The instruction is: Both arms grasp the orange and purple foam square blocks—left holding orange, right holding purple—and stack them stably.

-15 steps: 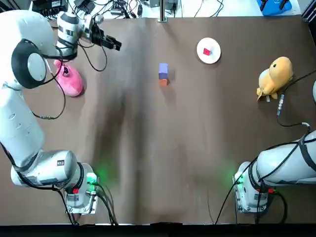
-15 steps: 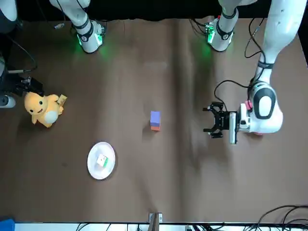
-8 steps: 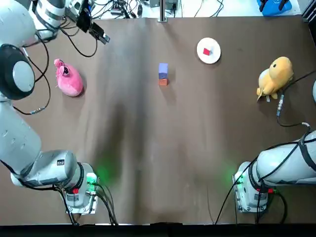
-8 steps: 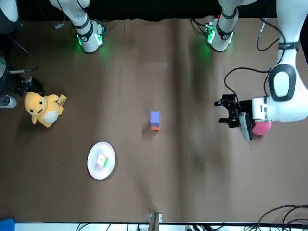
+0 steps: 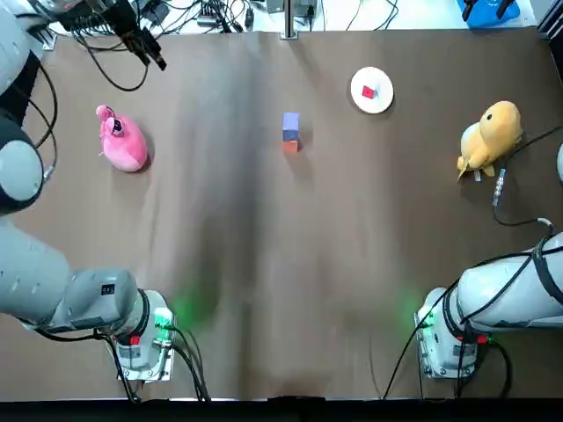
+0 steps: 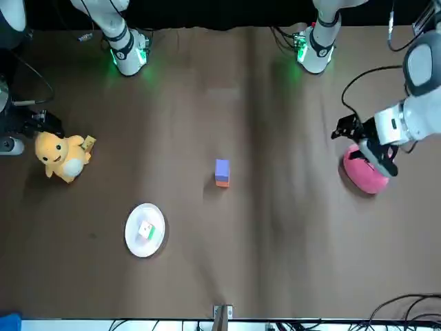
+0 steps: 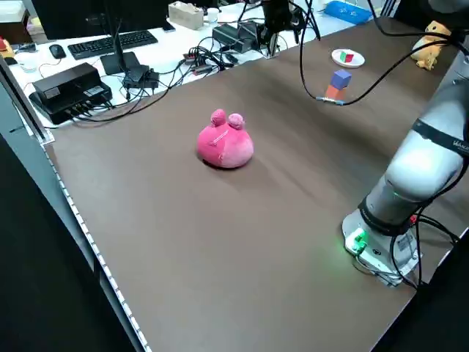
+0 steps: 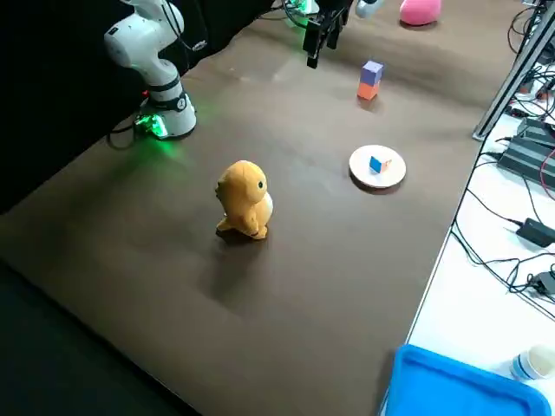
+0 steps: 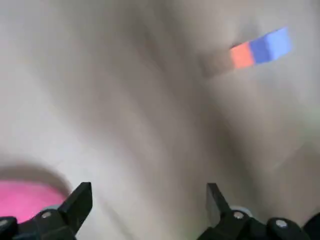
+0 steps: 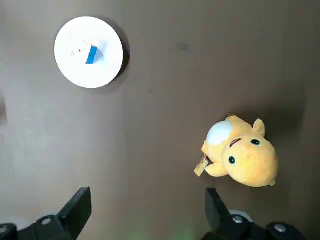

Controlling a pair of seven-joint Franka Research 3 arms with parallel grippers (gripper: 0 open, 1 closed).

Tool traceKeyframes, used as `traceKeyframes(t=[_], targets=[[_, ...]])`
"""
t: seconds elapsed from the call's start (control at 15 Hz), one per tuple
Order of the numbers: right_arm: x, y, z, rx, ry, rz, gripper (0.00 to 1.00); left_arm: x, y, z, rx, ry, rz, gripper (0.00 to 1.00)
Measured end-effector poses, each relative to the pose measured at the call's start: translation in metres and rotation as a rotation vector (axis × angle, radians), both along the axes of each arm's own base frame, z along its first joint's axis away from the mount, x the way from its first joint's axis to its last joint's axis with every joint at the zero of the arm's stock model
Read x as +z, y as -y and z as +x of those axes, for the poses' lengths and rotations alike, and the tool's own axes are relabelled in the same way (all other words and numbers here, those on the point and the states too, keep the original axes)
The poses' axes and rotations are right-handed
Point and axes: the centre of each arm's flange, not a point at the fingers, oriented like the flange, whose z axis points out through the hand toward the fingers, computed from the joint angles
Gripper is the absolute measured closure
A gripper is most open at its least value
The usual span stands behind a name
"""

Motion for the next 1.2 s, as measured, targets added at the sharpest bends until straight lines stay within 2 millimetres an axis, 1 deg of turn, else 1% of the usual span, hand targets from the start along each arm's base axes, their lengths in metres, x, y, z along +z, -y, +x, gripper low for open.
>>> traceKeyframes(t=[0.13, 0.2, 0.27, 0.4, 0.53, 0.67, 0.8, 0.93, 1.07, 1.2], targets=[[0.000, 0.000, 0.000, 0.000, 0.001, 0.000, 0.00, 0.019, -0.002, -0.013, 0.021, -0.014, 0.106, 0.00], [0.000, -0.001, 0.000, 0.001, 0.001, 0.000, 0.00, 0.040, 0.001, -0.028, 0.099, -0.034, 0.178, 0.00], [0.000, -0.001, 0.000, 0.001, 0.001, 0.000, 0.00, 0.050, 0.005, -0.036, 0.148, -0.040, 0.209, 0.00], [0.000, -0.001, 0.000, 0.002, 0.002, 0.000, 0.00, 0.069, 0.015, -0.049, 0.231, -0.035, 0.276, 0.00], [0.000, -0.001, 0.000, 0.002, 0.002, 0.000, 0.00, 0.088, 0.030, -0.062, 0.281, -0.005, 0.335, 0.00], [0.000, -0.001, 0.000, 0.002, 0.002, 0.000, 0.00, 0.113, 0.047, -0.070, 0.307, 0.052, 0.356, 0.00], [0.000, -0.001, 0.000, 0.002, 0.002, 0.000, 0.00, 0.140, 0.053, -0.071, 0.325, 0.084, 0.351, 0.00], [0.000, -0.001, 0.000, 0.002, 0.002, 0.000, 0.00, 0.156, 0.048, -0.063, 0.333, 0.083, 0.342, 0.00], [0.000, 0.000, 0.000, 0.001, 0.002, 0.000, 0.00, 0.158, 0.040, -0.047, 0.345, 0.069, 0.332, 0.00], [0.000, 0.000, 0.000, 0.000, 0.002, 0.000, 0.00, 0.150, 0.031, -0.031, 0.355, 0.044, 0.327, 0.00]])
